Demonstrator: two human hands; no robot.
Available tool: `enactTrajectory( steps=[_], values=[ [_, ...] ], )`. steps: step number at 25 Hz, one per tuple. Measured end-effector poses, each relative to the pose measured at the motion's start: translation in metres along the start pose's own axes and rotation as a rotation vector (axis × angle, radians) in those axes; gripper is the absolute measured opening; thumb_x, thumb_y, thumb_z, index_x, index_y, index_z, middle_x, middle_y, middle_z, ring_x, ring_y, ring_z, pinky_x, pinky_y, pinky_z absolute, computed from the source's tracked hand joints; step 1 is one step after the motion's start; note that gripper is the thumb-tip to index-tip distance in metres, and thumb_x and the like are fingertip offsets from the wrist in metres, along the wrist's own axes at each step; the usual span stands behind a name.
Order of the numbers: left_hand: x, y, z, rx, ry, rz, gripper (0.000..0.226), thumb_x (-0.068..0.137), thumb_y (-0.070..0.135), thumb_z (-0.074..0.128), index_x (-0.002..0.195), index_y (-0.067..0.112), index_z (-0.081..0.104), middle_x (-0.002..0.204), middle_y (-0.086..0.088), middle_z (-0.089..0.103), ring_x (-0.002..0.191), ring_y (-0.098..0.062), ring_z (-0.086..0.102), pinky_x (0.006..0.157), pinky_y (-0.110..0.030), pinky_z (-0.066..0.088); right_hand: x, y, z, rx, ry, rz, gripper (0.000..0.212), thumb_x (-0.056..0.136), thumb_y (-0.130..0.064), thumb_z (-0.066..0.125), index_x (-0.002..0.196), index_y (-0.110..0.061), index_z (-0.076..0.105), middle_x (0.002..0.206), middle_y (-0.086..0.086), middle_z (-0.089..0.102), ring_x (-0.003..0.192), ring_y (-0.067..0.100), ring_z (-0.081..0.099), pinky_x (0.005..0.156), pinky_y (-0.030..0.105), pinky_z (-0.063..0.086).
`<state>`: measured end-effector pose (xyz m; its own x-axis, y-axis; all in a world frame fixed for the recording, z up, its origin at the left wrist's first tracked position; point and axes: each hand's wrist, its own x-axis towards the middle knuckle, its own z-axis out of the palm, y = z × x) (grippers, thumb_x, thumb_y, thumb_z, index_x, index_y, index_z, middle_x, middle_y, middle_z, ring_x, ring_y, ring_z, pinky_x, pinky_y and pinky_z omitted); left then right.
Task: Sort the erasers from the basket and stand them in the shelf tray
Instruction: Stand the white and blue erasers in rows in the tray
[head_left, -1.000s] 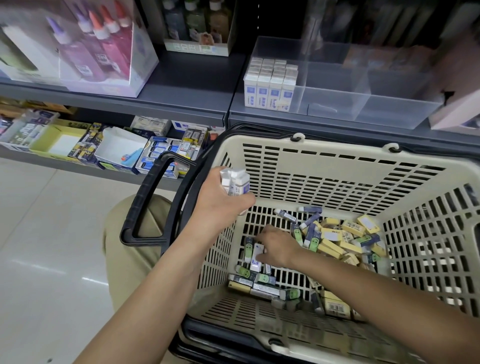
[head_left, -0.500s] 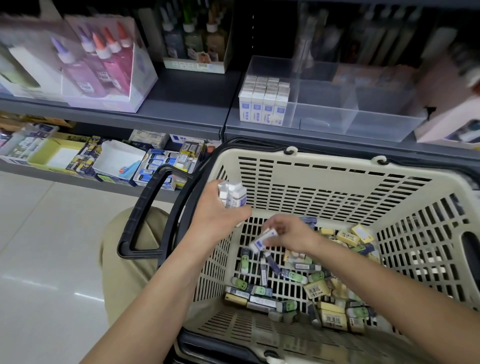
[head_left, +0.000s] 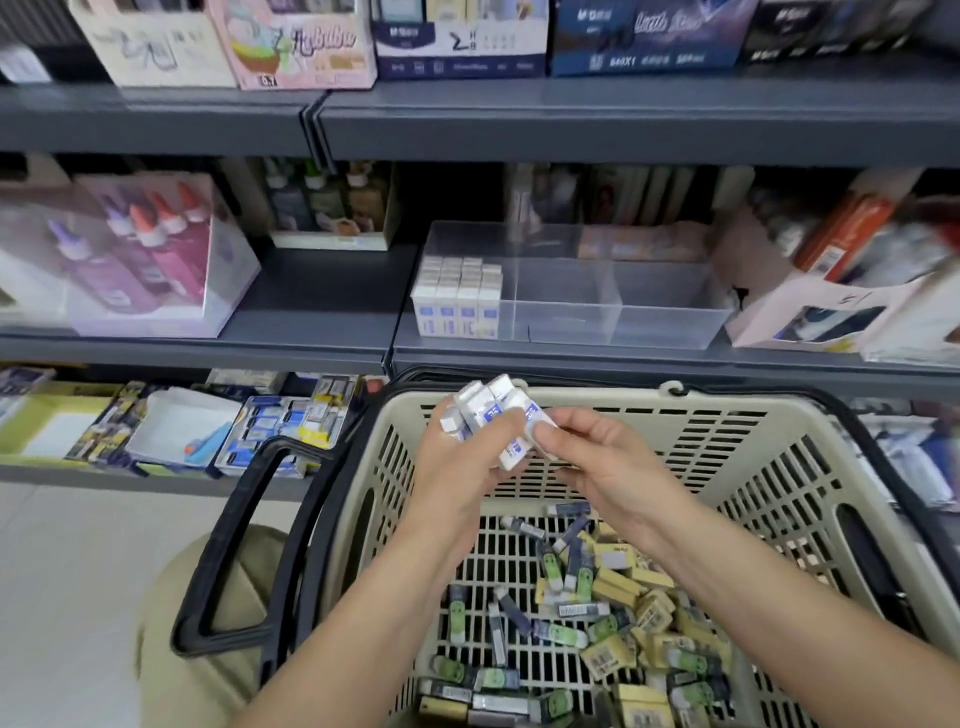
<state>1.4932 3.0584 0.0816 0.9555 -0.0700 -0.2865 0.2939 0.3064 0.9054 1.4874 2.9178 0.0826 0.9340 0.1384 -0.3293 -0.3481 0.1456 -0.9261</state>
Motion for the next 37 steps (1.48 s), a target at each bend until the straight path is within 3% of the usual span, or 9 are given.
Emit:
enactTrajectory(
  steps=[3,6,9,13,15,22,28,32,37],
  values=[
    [0.004,0.005,0.001,-0.098,-0.070,-0.006,0.035,0.079,0.008,0.069,0.111,0.006,0.057,0.094,-0.011,0.071,0.077,-0.018,0.069,0.060,-0.028,0.056,0.003,-0.015,-0.006,-0.154,-0.006,-0.101,0.021,0.072,-0.025,0.069,0.091,-0.018,0.070,0.088,0.002,0.072,0.079,0.008,0.063,0.073,0.018,0.048],
    [0.013,0.014,0.001,-0.087,-0.105,-0.008,0.039,0.081,0.005,0.066,0.117,0.002,0.053,0.099,-0.017,0.071,0.083,-0.025,0.070,0.063,-0.032,0.057,0.007,-0.028,-0.007,-0.363,-0.006,-0.199,0.016,0.074,-0.021,0.072,0.090,-0.019,0.068,0.083,0.011,0.072,0.074,0.014,0.063,0.075,0.025,0.051],
    [0.028,0.024,0.006,0.033,-0.107,-0.024,0.032,0.084,0.002,0.061,0.115,0.008,0.054,0.098,-0.016,0.071,0.084,-0.025,0.071,0.063,-0.033,0.056,0.015,-0.039,-0.008,-0.695,0.111,-0.313,0.025,0.064,-0.033,0.080,0.083,-0.032,0.064,0.070,-0.009,0.066,0.060,0.001,0.053,0.065,0.018,0.047],
    [0.047,0.036,0.010,0.031,-0.160,-0.024,0.029,0.082,0.004,0.064,0.110,0.008,0.057,0.089,-0.012,0.072,0.075,-0.020,0.070,0.058,-0.031,0.056,0.028,-0.056,-0.010,-0.782,0.134,-0.321,0.030,0.066,-0.032,0.079,0.086,-0.036,0.057,0.071,-0.008,0.061,0.054,0.000,0.052,0.060,0.017,0.049],
    [0.055,0.037,0.011,0.014,-0.149,-0.029,0.030,0.081,0.007,0.067,0.109,0.009,0.057,0.085,-0.009,0.071,0.073,-0.020,0.069,0.058,-0.032,0.058,0.037,-0.062,-0.013,-0.761,0.120,-0.308,0.033,0.071,-0.024,0.072,0.096,-0.039,0.056,0.071,-0.007,0.061,0.053,0.000,0.055,0.060,0.019,0.048],
    [0.073,0.028,0.001,-0.041,-0.068,0.020,0.022,0.080,0.004,0.068,0.095,0.016,0.057,0.080,-0.006,0.072,0.066,-0.019,0.067,0.051,-0.025,0.053,0.067,-0.068,-0.028,-0.149,-0.086,-0.249,0.030,0.085,0.002,0.057,0.103,-0.021,0.062,0.078,0.005,0.071,0.064,0.012,0.058,0.047,0.017,0.037],
    [0.081,0.022,-0.005,-0.008,-0.010,0.051,0.038,0.077,0.005,0.071,0.110,0.013,0.054,0.080,-0.003,0.070,0.063,-0.017,0.067,0.052,-0.025,0.052,0.088,-0.073,-0.021,-0.211,-0.051,-0.242,0.016,0.079,-0.006,0.068,0.084,-0.020,0.068,0.076,0.007,0.071,0.058,0.010,0.060,0.045,0.016,0.039],
    [0.092,0.025,-0.017,-0.009,0.142,0.099,0.035,0.077,0.008,0.072,0.103,0.024,0.056,0.074,0.008,0.070,0.066,-0.009,0.067,0.059,-0.028,0.055,0.121,-0.103,-0.025,-0.472,0.276,-0.320,0.009,0.080,-0.011,0.070,0.078,-0.016,0.063,0.055,-0.003,0.067,0.042,0.002,0.054,0.041,0.013,0.042],
    [0.097,0.026,-0.021,-0.031,0.198,0.098,0.033,0.077,0.010,0.073,0.098,0.030,0.056,0.085,0.005,0.069,0.070,-0.006,0.068,0.058,-0.024,0.054,0.150,-0.117,-0.016,-0.496,0.299,-0.310,0.016,0.082,-0.010,0.068,0.076,-0.024,0.063,0.067,-0.006,0.066,0.043,0.002,0.059,0.043,0.013,0.045]
  ],
)
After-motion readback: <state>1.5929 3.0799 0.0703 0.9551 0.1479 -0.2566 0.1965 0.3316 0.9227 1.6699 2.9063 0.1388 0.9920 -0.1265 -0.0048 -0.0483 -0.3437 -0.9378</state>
